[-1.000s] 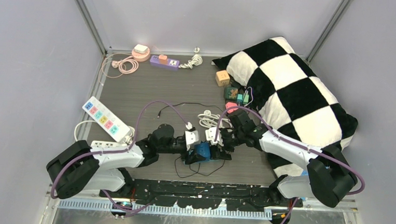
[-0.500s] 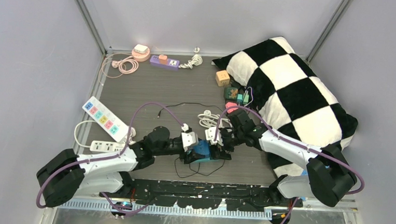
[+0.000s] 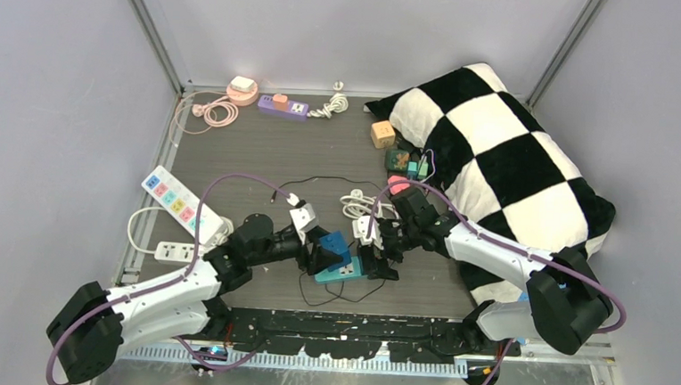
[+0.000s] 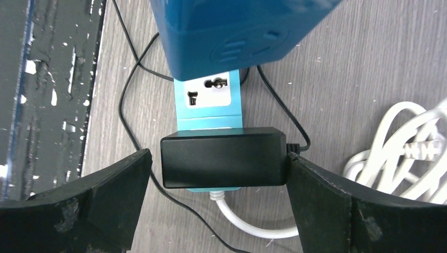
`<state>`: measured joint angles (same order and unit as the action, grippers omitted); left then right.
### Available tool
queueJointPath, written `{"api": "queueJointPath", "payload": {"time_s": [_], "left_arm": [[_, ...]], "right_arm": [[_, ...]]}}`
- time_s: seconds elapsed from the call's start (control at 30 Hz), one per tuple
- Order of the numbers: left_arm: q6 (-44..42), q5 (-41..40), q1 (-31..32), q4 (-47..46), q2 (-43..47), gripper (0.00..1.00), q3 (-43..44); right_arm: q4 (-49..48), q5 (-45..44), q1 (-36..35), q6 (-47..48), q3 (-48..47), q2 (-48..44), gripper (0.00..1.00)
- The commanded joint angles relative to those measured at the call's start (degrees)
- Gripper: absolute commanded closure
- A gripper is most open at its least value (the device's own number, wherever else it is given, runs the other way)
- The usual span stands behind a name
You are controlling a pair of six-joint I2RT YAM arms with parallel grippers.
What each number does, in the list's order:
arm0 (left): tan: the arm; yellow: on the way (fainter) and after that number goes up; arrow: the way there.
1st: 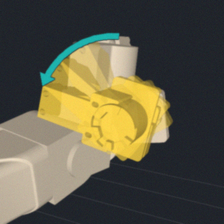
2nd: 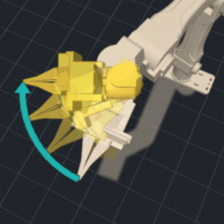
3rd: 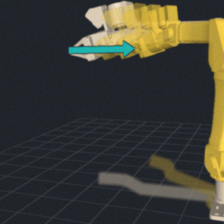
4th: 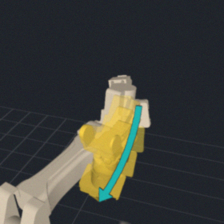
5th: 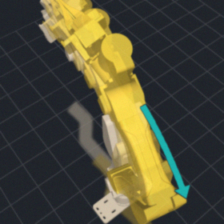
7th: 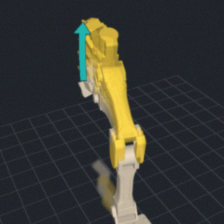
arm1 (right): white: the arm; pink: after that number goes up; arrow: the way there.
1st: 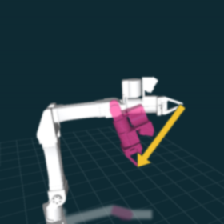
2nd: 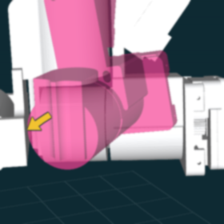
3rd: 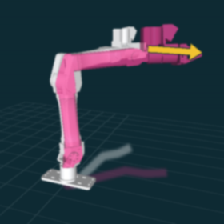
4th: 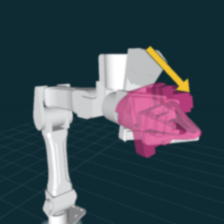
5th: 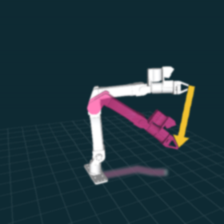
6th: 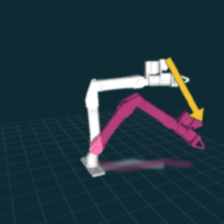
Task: Pull the plug off the socket
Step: Remove the plug from the socket, then place the plug at the center of the board.
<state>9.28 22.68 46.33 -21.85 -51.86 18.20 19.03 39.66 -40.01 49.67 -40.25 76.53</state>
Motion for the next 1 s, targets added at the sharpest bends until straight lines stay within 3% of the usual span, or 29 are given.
{"api": "queueJointPath", "payload": {"time_s": [0.0, 0.5, 0.77, 0.97], "left_arm": [[7.9, -4.0, -1.0, -2.5, 3.4, 0.99, -1.5], [27.3, -10.9, -1.3, -21.0, -0.4, 0.99, -6.4], [37.9, -14.5, -1.3, -30.4, -7.3, 1.00, -4.5], [42.3, -17.5, -1.3, -29.0, -11.7, 0.99, -0.2]], "right_arm": [[0.8, 2.3, 0.7, -6.5, -2.8, -2.1, 0.00], [11.1, 12.7, 8.0, -6.6, -8.2, -7.7, 0.00], [12.7, 10.3, 10.3, -15.2, -12.1, -9.9, 0.00], [10.8, 9.2, 10.8, -22.5, -13.2, -10.1, 0.00]]}}
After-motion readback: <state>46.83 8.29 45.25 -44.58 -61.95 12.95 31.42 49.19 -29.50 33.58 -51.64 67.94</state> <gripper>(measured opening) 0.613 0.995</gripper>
